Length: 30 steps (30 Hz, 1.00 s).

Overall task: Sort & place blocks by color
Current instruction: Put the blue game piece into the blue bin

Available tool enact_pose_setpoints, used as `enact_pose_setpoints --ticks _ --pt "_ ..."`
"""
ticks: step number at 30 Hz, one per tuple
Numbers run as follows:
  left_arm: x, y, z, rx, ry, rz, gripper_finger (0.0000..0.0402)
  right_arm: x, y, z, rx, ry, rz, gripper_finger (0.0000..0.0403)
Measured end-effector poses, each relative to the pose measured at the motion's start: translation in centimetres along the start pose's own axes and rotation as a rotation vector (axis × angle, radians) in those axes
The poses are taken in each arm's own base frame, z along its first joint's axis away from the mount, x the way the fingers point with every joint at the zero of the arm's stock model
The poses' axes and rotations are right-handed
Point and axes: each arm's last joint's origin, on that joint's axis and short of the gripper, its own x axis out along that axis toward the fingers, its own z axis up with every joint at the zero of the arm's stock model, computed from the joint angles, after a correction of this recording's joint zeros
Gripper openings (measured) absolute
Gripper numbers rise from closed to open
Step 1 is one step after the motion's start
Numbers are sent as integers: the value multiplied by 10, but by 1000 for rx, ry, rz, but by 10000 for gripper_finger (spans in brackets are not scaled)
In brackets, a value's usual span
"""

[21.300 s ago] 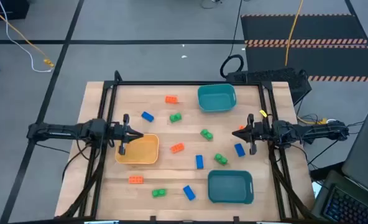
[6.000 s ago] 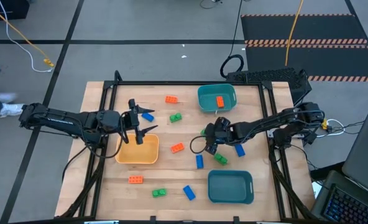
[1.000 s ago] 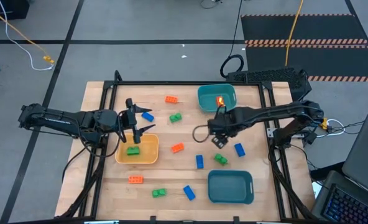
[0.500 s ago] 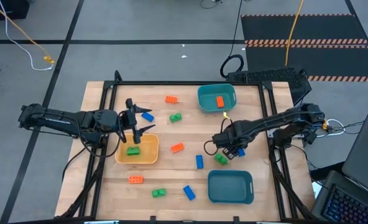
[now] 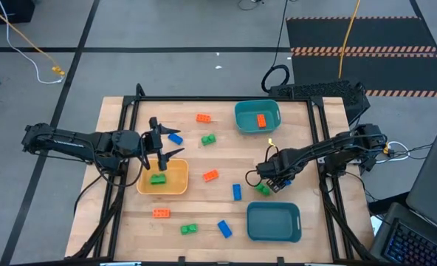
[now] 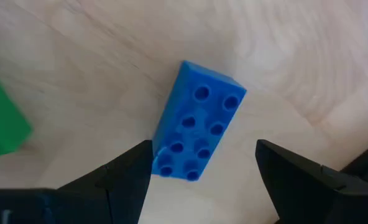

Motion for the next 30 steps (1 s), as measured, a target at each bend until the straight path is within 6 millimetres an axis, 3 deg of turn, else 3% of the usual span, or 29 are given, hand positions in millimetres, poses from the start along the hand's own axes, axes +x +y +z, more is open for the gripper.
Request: enact_pose_setpoints --ticks 10,17,19,30 --pt "0 0 0 -1 0 0 308 21 -4 4 -57 -27 48 261" --pt "0 0 0 1 0 0 308 18 -5 3 -146 -43 58 165" --pt "0 0 0 1 0 0 308 16 -7 2 -163 -61 53 132" --pt "0 0 0 2 0 0 308 -21 -32 -9 -152 -189 170 131"
